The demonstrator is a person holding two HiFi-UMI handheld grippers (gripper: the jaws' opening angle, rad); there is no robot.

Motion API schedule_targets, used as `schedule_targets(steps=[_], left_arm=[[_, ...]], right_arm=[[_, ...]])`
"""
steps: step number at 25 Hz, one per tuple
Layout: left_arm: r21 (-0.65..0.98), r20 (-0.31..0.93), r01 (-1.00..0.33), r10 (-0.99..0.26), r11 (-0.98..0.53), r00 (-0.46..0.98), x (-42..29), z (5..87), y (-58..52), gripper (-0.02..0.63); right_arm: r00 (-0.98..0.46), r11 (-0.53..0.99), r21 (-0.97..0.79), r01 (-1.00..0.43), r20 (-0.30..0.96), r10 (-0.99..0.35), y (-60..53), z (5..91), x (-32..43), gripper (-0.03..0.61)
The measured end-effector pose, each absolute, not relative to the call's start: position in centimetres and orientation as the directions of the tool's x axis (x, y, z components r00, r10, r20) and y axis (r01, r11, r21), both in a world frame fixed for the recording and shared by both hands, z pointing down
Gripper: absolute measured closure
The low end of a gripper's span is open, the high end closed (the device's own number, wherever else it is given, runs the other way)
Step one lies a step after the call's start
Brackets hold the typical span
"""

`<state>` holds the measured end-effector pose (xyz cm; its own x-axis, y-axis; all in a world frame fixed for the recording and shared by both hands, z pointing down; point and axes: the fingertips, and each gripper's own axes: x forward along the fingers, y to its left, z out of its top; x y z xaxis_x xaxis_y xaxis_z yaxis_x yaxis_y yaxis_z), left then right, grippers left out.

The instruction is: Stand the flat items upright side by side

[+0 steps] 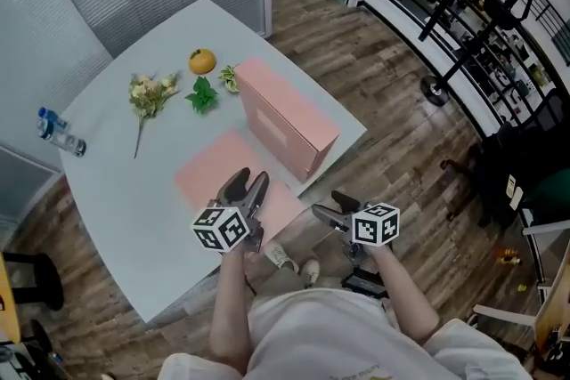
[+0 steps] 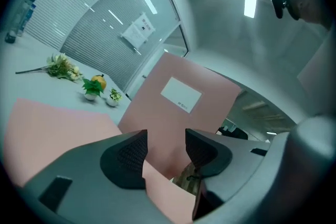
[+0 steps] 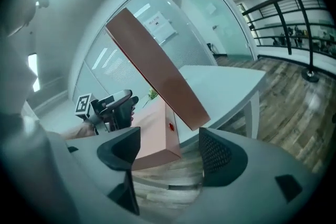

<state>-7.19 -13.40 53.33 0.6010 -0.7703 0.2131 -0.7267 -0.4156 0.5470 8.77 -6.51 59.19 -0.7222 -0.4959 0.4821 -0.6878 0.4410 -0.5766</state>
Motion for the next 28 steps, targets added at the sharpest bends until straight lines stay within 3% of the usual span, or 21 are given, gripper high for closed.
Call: schedule_targets(steps=[8, 12, 18, 28], left_arm=[[0.441, 0.332, -0.821, -0.784, -0.362, 0.525, -9.2, 55.7, -11.6, 0.39], [0.4, 0.396, -0.824, -0.735, -0.402, 0.551, -8.0, 57.5, -11.6, 0.364], [0.21, 0.558, -0.861, -0.666, -0.464, 0.495, -7.2, 60.7, -11.7, 0.36], [-0.036, 0.698, -0.814, -0.598, -0.58, 0.395, -5.7, 63.7, -11.0, 0.365]], right_arm=[[-0.772, 0.231, -0.806, -0.545, 0.373, -0.515, -5.5, 61.9, 7.1, 0.235], [-0.753, 0.135, -0.846, -0.516, 0.373, -0.543, -6.3, 63.1, 6.5, 0.235], [-0.762, 0.048, -0.876, -0.48, 0.389, -0.518, -6.5, 65.3, 5.6, 0.235], [-0.802, 0.083, -0.87, -0.486, 0.406, -0.438, -6.1, 67.3, 2.8, 0.236]])
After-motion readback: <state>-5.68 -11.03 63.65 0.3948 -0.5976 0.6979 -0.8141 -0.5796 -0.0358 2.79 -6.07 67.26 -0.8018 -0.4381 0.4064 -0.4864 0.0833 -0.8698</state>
